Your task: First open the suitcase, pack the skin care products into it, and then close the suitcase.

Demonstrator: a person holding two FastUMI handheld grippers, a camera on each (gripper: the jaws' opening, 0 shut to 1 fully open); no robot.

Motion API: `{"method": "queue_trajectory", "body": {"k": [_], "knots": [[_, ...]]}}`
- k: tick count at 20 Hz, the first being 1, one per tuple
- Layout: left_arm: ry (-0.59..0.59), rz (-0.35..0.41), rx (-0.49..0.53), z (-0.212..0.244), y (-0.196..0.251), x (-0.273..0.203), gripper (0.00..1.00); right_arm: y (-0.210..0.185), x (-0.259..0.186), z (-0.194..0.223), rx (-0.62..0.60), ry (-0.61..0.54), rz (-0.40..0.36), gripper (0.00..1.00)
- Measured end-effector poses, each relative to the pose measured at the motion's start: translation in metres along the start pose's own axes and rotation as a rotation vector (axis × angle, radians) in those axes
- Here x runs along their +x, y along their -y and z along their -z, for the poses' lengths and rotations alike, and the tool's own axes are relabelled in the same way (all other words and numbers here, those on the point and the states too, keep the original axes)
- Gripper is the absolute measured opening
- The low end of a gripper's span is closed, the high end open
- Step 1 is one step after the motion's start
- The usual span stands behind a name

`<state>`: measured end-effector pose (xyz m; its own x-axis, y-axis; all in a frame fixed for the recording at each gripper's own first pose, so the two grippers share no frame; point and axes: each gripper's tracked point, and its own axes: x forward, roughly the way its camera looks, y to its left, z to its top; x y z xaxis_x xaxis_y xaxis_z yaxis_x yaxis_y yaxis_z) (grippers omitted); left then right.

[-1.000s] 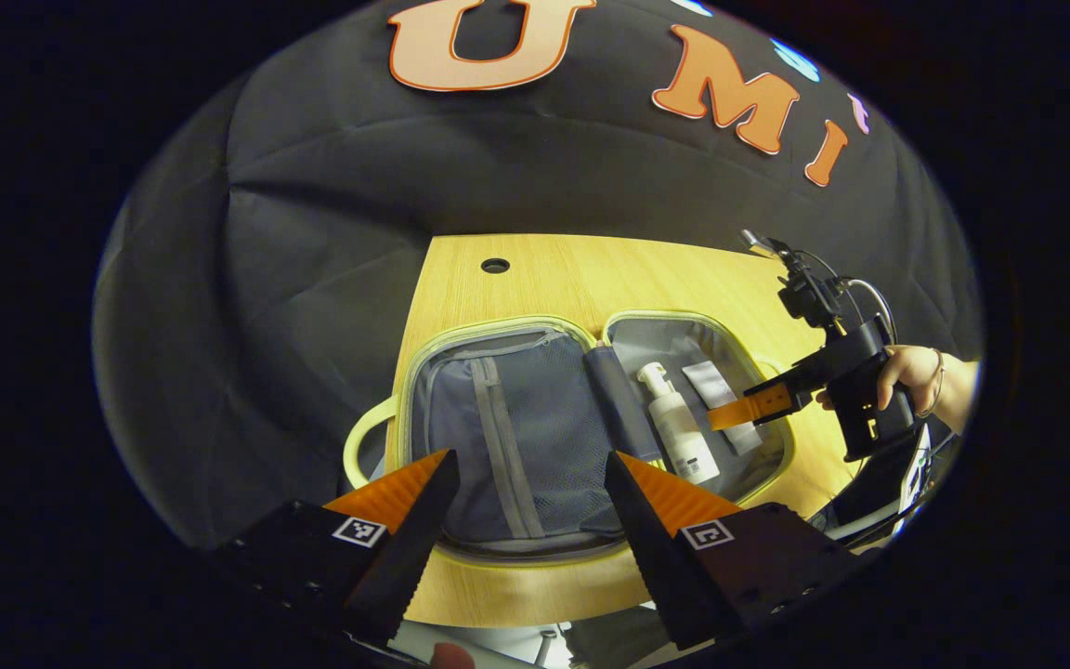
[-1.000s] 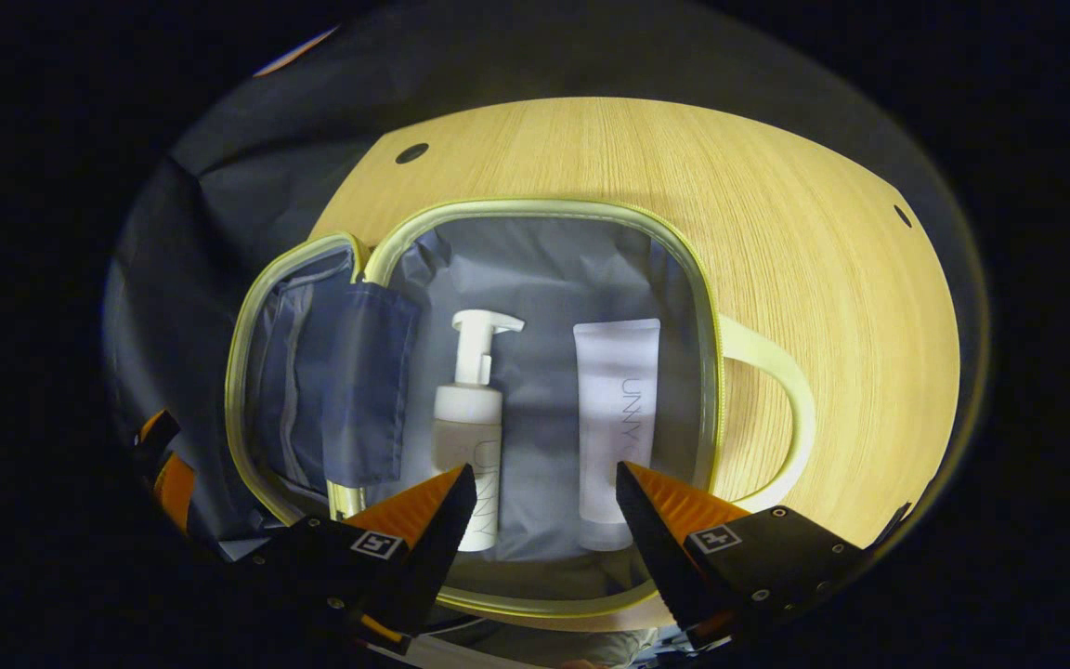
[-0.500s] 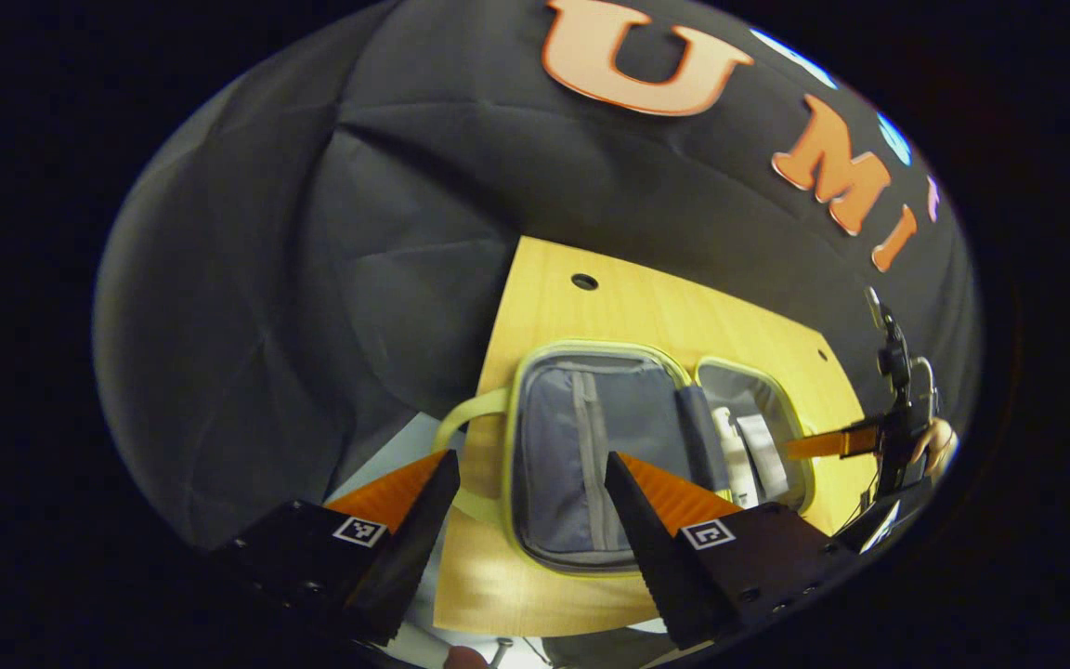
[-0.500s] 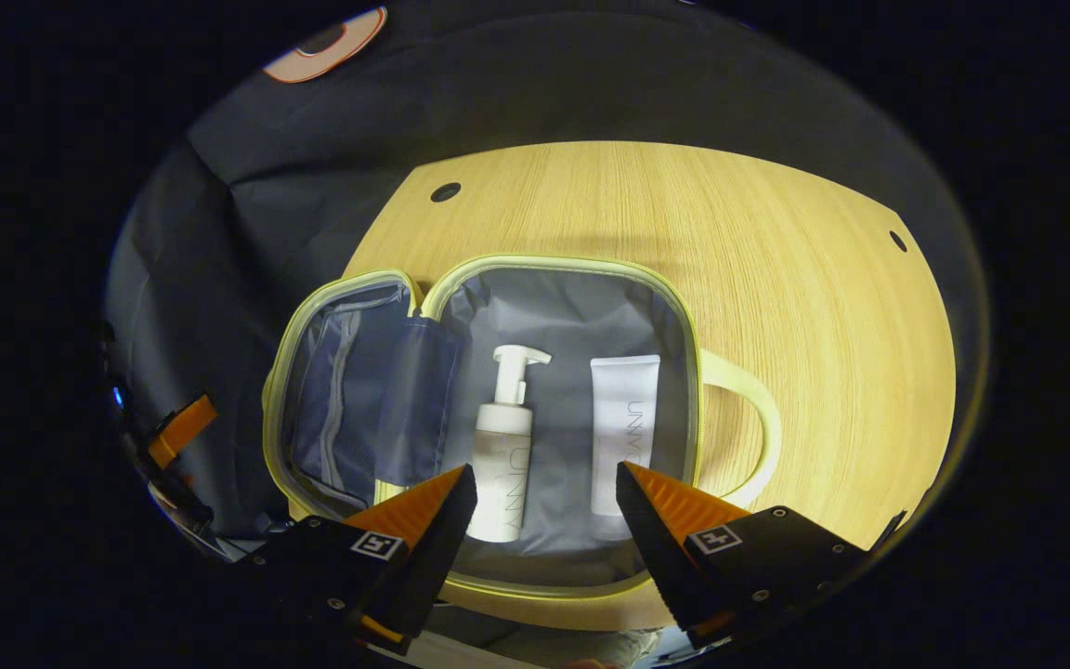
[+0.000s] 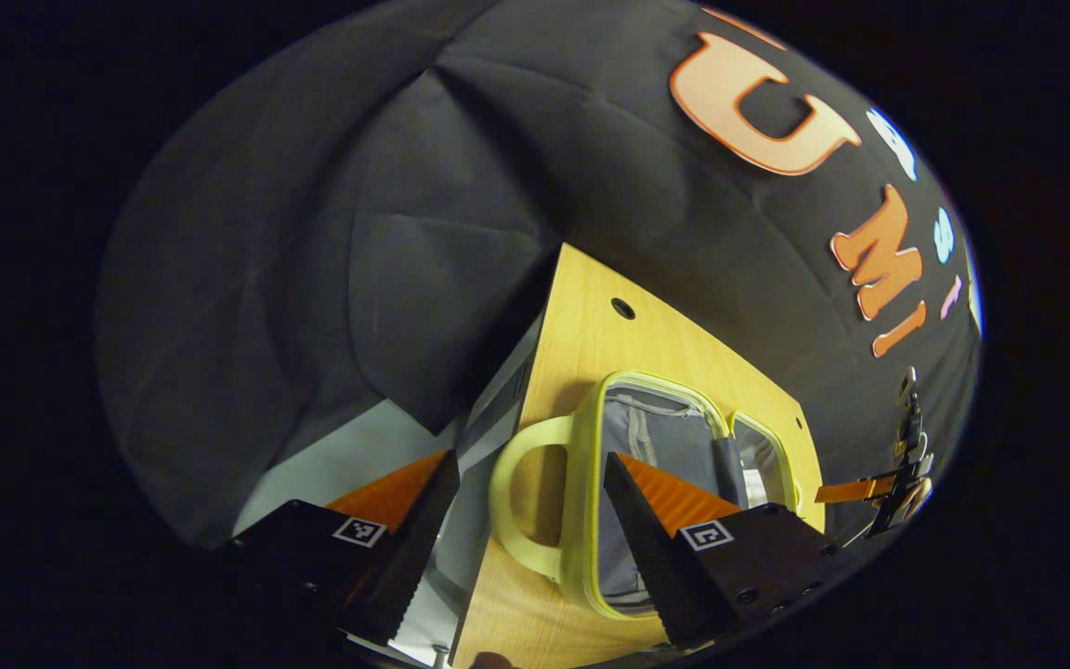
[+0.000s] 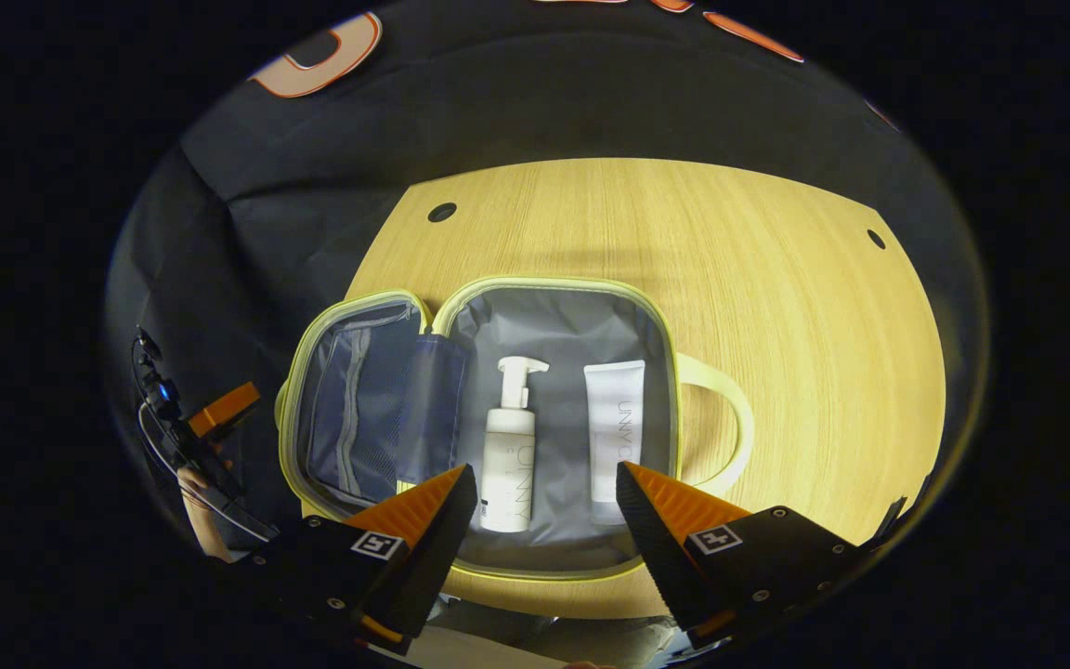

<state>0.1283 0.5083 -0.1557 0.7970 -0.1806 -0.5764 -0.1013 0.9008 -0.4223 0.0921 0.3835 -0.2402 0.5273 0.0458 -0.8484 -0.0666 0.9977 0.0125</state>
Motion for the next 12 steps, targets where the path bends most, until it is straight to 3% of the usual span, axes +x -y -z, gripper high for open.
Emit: {"method": "queue_trajectory", "body": {"k": [6,10,12], "knots": [[-0.042,0.073,-0.127,0.016,-0.016,0.041,0.98,0.014,-0.027,-0.024,0.045,0.102,0.034,0.96],[-0.046,0.181,-0.198,0.026,0.000,0.049,0.96,0.036,-0.058,-0.065,0.077,0.292,0.071,0.96],[-0.043,0.198,-0.195,0.029,0.006,0.051,0.89,0.045,-0.075,-0.088,0.119,0.398,0.068,0.96]]}}
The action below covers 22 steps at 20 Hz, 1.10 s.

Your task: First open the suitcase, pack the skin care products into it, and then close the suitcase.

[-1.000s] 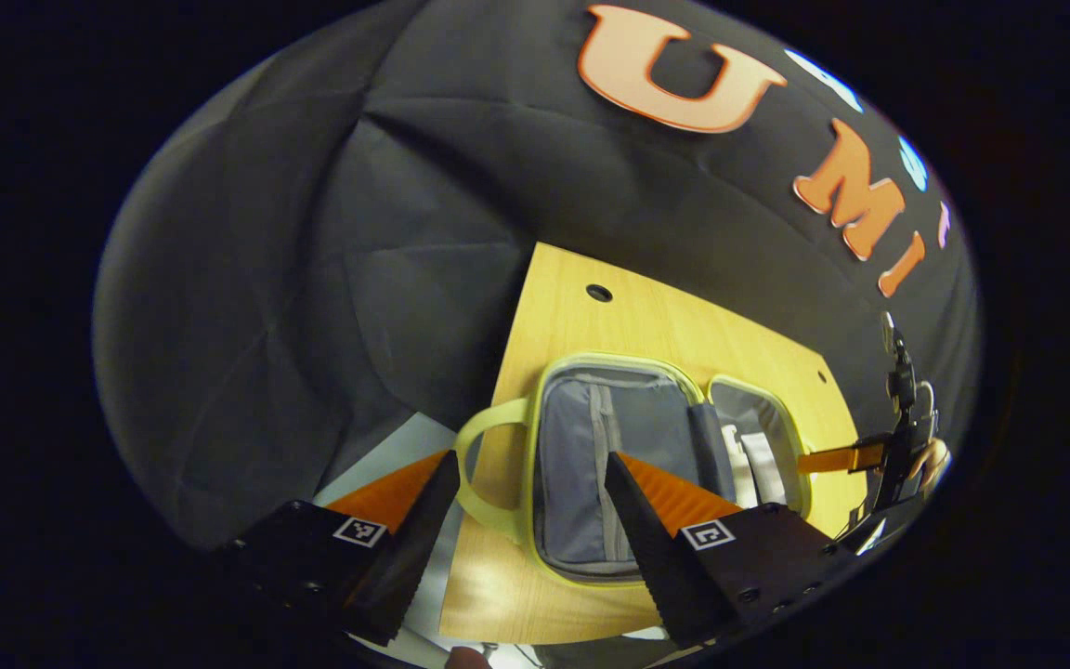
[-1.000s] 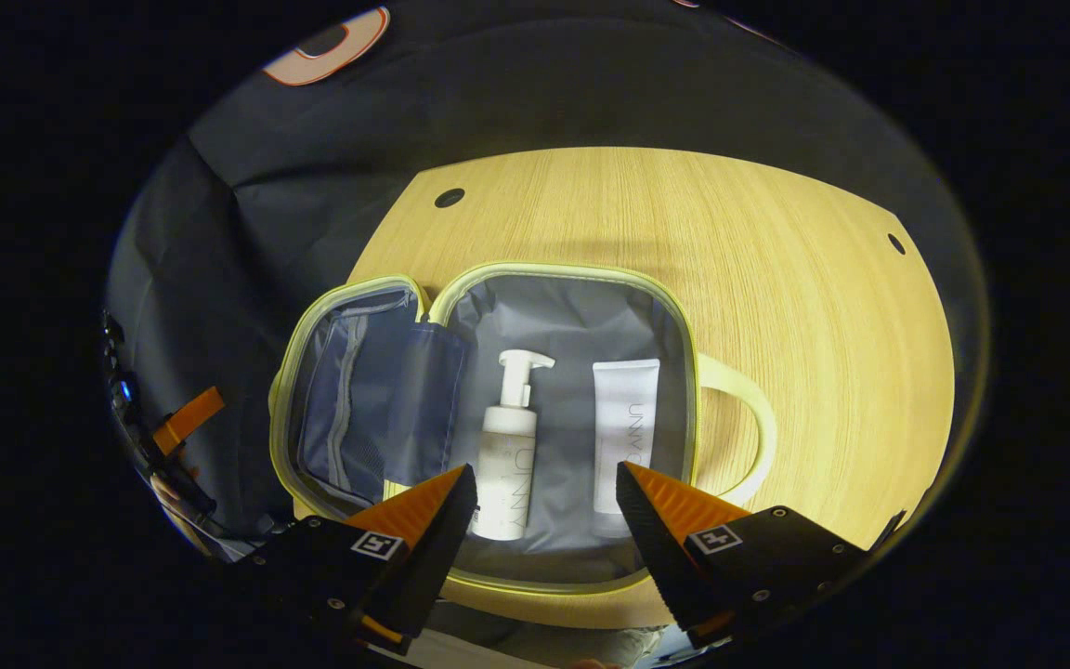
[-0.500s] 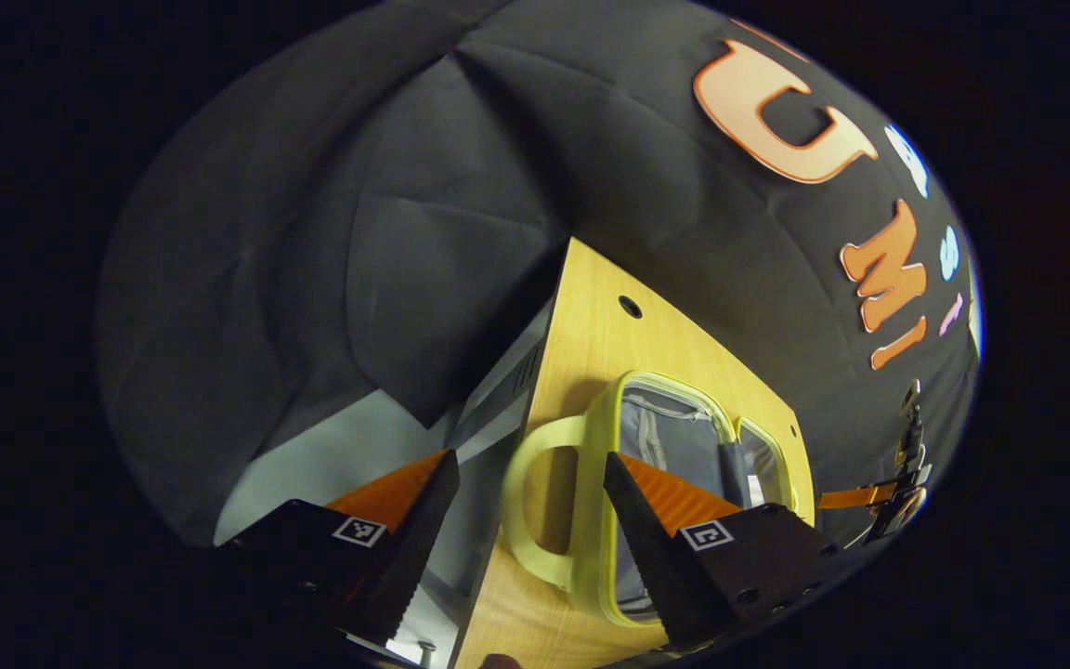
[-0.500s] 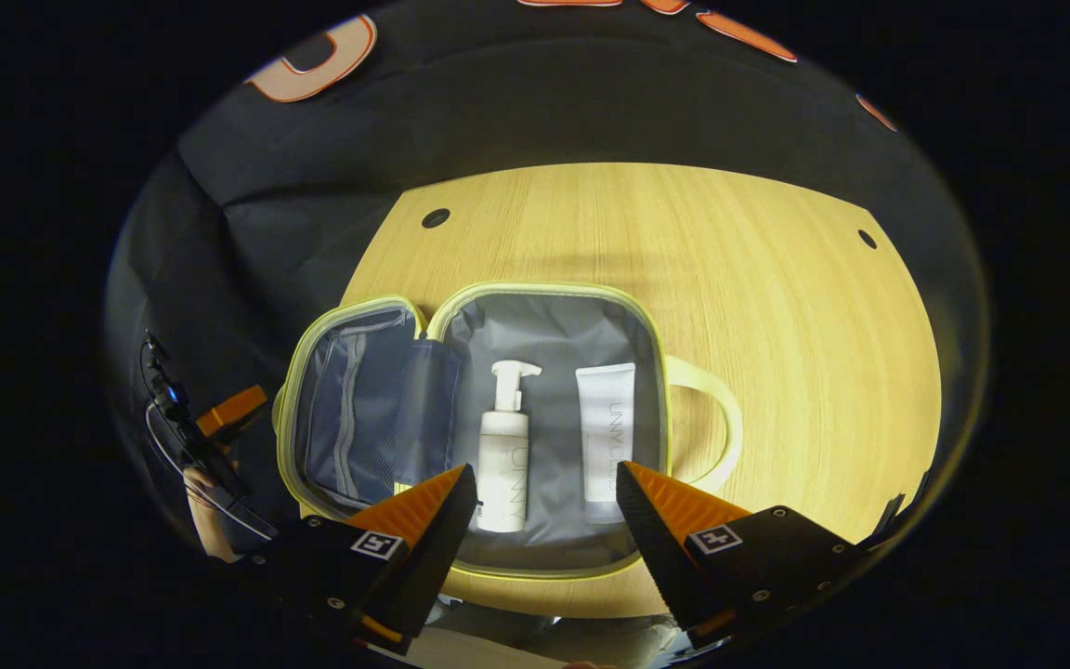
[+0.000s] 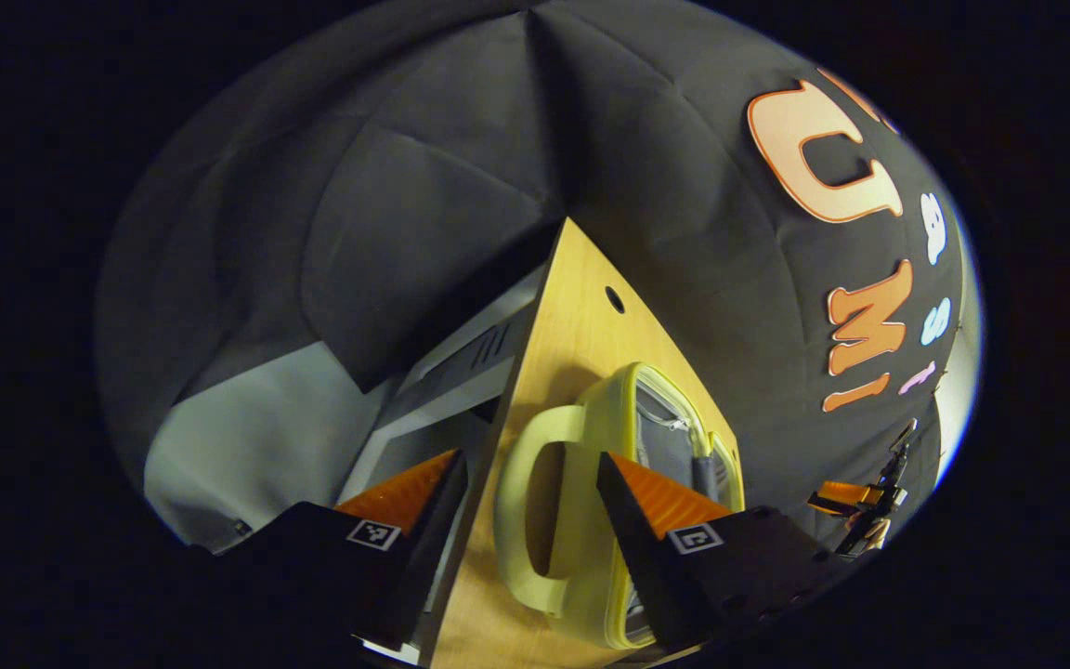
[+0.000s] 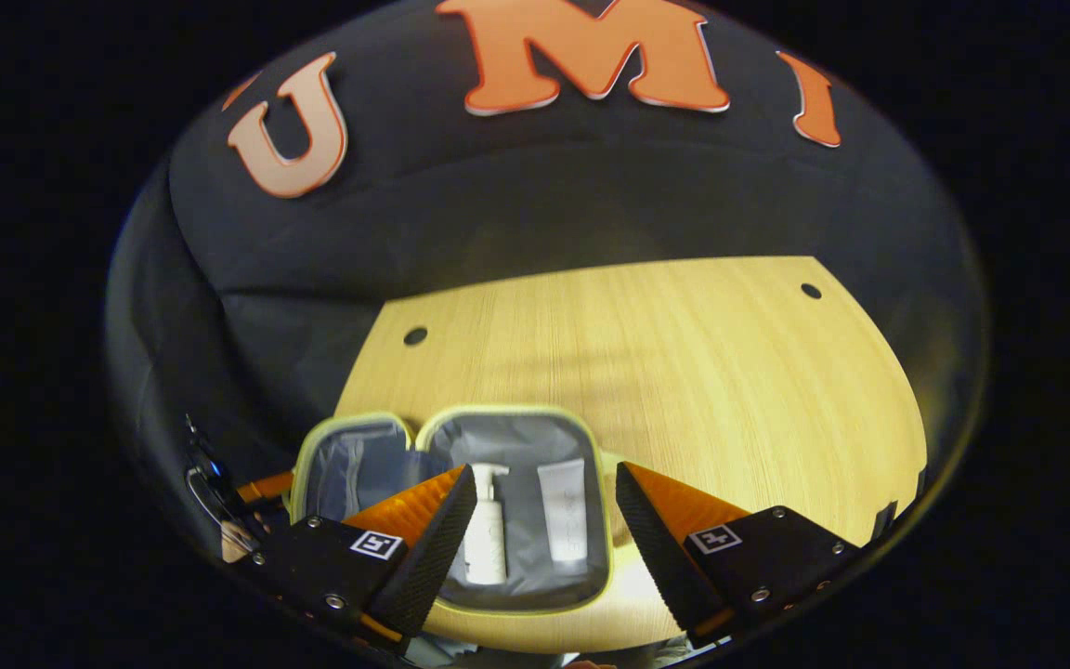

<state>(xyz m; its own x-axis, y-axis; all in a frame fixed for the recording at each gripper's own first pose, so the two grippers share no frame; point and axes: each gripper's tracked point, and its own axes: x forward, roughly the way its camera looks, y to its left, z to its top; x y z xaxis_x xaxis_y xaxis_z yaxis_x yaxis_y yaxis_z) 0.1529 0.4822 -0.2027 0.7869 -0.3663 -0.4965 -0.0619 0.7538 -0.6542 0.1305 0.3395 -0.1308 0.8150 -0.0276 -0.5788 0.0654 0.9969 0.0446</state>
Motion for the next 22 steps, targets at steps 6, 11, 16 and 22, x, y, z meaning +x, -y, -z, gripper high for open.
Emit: {"method": "queue_trajectory", "body": {"k": [6,11,16,22], "knots": [[-0.046,-0.077,0.025,0.010,-0.001,0.004,0.10,0.045,-0.014,-0.034,-0.066,0.143,0.094,0.96],[-0.037,-0.163,0.199,-0.008,0.039,-0.016,0.08,0.068,-0.023,-0.053,-0.104,0.227,0.125,0.96],[0.015,-0.136,0.339,-0.041,0.138,-0.055,0.08,0.084,-0.049,-0.094,-0.188,0.392,0.123,0.96],[0.046,-0.095,0.512,-0.029,0.271,-0.064,0.08,0.120,-0.079,-0.127,-0.172,0.513,0.100,0.96]]}}
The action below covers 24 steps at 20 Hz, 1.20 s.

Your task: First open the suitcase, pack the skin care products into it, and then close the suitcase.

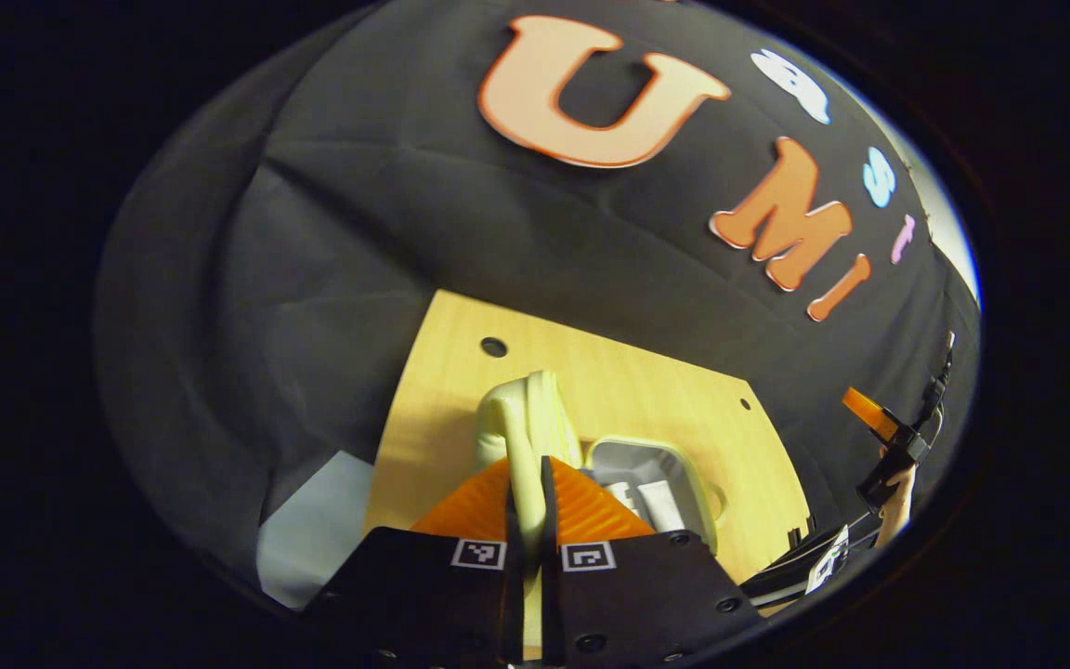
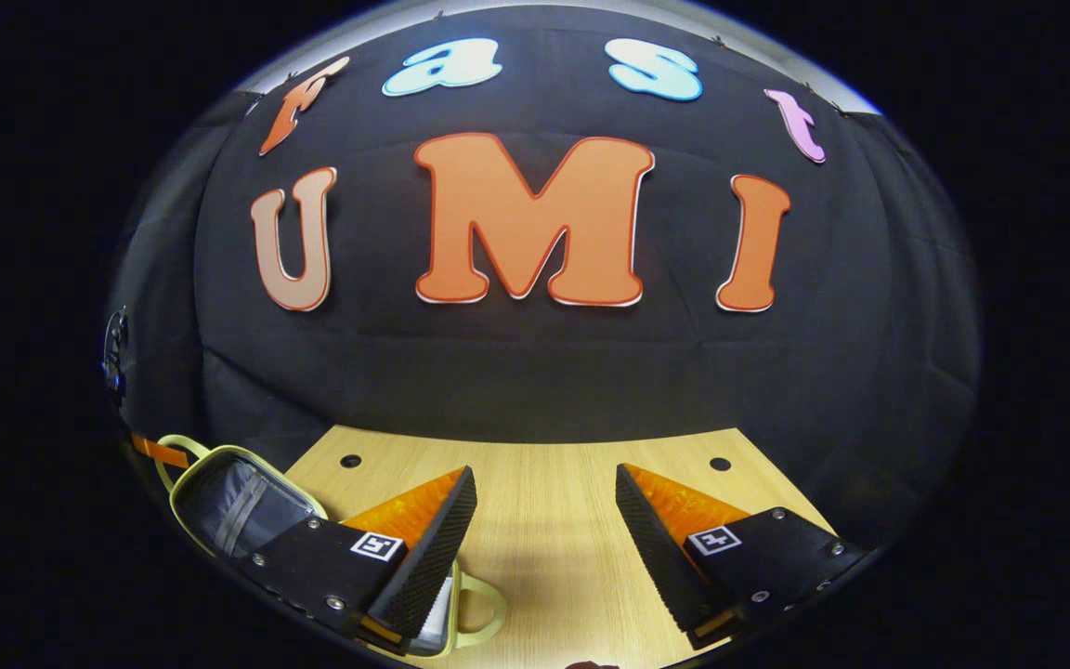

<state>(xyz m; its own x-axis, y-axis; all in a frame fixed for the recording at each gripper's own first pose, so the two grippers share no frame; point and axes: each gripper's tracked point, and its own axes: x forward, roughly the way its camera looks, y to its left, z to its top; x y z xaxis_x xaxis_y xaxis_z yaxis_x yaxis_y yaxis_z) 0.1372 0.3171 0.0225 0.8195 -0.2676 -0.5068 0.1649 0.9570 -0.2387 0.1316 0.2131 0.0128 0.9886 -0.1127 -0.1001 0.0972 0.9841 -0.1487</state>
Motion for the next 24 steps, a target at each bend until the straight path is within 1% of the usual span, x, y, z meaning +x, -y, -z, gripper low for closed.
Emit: {"method": "queue_trajectory", "body": {"k": [4,8,10,12,13,14,16,18,22,24], "knots": [[0.010,0.033,0.111,-0.016,0.092,0.008,0.08,0.050,-0.006,-0.012,-0.011,0.063,0.037,0.95],[-0.015,0.083,0.183,-0.010,0.181,0.037,0.08,0.095,-0.009,-0.011,0.003,0.086,0.043,0.96],[-0.032,0.105,0.204,0.002,0.222,0.054,0.08,0.118,-0.008,-0.005,0.013,0.087,0.046,0.95],[-0.067,0.119,0.214,0.020,0.256,0.077,0.08,0.135,-0.009,0.005,0.026,0.079,0.033,0.96],[-0.088,0.125,0.220,0.029,0.271,0.089,0.07,0.144,-0.009,0.011,0.032,0.071,0.024,1.00],[-0.110,0.128,0.222,0.040,0.285,0.101,0.08,0.151,-0.010,0.018,0.036,0.064,0.021,0.96],[-0.156,0.127,0.230,0.064,0.308,0.124,0.08,0.169,-0.010,0.030,0.044,0.050,0.015,0.96],[-0.206,0.118,0.229,0.086,0.319,0.150,0.08,0.184,-0.011,0.044,0.059,0.032,0.008,0.96],[-0.270,0.054,0.245,0.157,0.336,0.212,0.08,0.210,-0.010,0.063,0.073,0.001,-0.006,0.96],[-0.295,0.024,0.244,0.185,0.339,0.231,0.08,0.217,-0.009,0.072,0.069,-0.017,-0.017,0.96]]}}
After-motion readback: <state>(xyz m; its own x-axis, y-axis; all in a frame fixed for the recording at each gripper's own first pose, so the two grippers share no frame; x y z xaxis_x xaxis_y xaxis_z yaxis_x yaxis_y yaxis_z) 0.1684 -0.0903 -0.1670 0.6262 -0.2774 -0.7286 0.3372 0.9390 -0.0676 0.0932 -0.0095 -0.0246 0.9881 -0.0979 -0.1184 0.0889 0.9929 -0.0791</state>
